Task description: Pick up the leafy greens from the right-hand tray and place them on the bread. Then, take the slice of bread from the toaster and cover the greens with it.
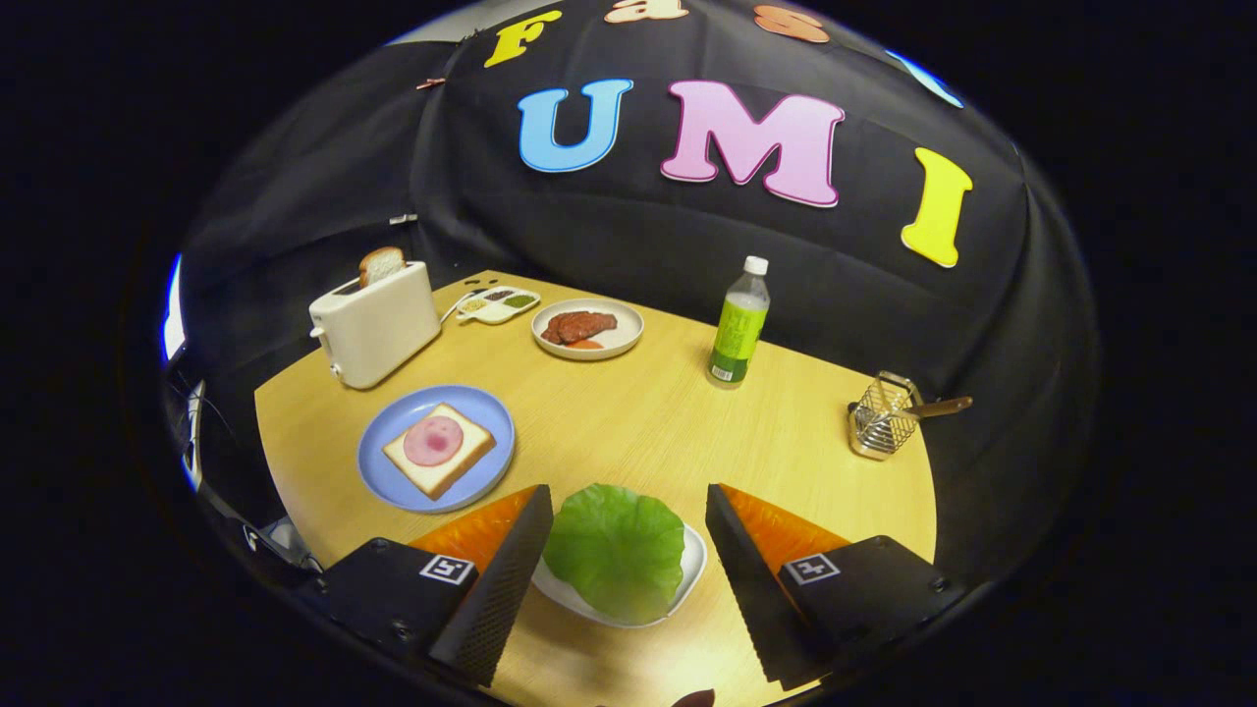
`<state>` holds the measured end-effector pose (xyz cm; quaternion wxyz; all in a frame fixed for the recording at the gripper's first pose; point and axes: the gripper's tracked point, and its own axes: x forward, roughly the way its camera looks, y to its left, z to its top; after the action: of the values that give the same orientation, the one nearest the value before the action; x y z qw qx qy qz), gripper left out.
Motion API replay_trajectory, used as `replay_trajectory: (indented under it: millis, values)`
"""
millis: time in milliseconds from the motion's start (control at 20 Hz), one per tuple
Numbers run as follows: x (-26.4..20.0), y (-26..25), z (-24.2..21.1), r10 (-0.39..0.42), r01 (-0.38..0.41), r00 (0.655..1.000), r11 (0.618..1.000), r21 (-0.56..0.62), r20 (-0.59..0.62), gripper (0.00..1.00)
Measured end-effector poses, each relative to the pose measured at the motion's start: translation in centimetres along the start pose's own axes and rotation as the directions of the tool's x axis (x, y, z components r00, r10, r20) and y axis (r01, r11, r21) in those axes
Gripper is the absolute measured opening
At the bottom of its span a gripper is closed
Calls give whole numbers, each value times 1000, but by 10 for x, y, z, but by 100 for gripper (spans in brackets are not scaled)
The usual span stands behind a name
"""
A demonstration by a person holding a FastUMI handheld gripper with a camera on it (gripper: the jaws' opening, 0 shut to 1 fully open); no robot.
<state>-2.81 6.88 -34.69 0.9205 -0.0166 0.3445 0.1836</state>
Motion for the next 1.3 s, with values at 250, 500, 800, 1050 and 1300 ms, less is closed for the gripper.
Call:
replay_trajectory:
  millis: [250, 500, 800, 1050, 1300]
  values:
    - [32, 3, -49, 45, -49, 989, 999, -20, -139, 98]
    - [62, 2, -72, 62, -61, 976, 998, 11, -208, 95]
    - [84, 7, -94, 91, -79, 953, 995, 54, -288, 85]
    - [85, 7, -92, 83, -77, 954, 997, 29, -289, 51]
    - [80, 8, -86, 70, -57, 958, 997, 55, -279, 8]
